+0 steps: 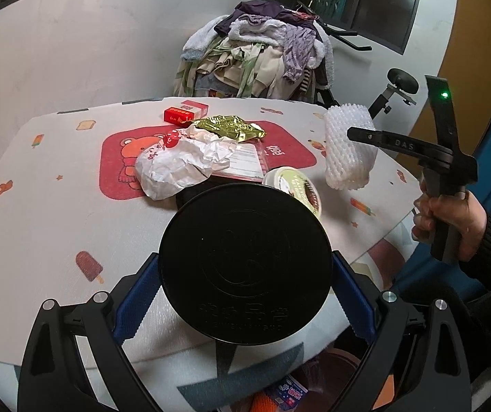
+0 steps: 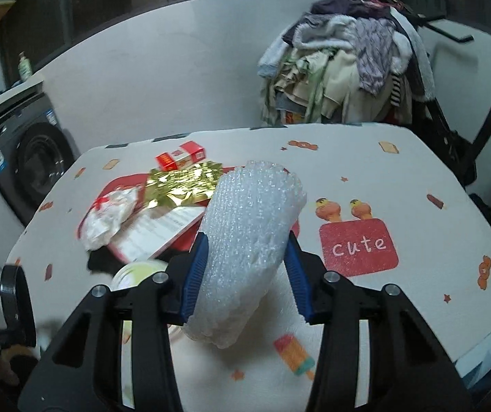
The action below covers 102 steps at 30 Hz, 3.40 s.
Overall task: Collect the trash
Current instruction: 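Lift the white foam net with the right gripper while the left gripper holds the black lid, then carry the white foam net over the bin and open the right gripper, then lower the black round lid into the bin and open the left gripper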
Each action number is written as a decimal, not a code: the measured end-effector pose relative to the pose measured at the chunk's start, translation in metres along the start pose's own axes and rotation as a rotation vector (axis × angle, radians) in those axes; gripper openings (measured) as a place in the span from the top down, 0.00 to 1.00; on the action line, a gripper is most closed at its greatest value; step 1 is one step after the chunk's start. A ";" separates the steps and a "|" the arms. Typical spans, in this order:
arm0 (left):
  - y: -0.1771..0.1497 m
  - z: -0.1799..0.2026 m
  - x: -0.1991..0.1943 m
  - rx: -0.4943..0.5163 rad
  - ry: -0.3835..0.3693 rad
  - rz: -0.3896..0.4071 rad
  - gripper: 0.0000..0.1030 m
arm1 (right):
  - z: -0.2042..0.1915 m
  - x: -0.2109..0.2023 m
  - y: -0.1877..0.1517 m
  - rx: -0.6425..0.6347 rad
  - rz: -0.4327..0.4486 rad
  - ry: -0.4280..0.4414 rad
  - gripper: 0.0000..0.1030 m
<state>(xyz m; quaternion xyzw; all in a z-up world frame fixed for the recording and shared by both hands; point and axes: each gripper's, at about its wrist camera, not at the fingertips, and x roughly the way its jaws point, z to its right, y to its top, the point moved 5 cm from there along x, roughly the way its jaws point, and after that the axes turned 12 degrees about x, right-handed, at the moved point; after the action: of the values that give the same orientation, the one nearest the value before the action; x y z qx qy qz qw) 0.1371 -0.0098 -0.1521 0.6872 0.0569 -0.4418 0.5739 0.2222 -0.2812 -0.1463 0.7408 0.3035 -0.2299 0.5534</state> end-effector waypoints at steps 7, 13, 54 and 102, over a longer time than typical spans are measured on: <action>-0.012 0.016 -0.022 0.027 0.002 -0.003 0.11 | -0.019 -0.036 -0.030 -0.057 -0.018 0.067 0.55; -0.033 0.035 -0.039 0.032 -0.005 -0.020 0.10 | -0.030 -0.064 -0.061 -0.085 -0.049 0.113 0.55; -0.102 0.073 -0.053 -0.025 -0.054 -0.092 0.10 | -0.071 -0.057 -0.269 -0.404 -0.660 0.148 0.26; -0.137 0.121 -0.007 0.201 -0.083 -0.268 0.06 | -0.016 -0.068 -0.171 -0.172 -0.176 0.094 0.06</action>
<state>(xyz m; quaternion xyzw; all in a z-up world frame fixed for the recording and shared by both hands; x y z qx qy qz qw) -0.0123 -0.0623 -0.2423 0.7085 0.0799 -0.5456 0.4403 0.0533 -0.2446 -0.2120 0.6711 0.4115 -0.2159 0.5776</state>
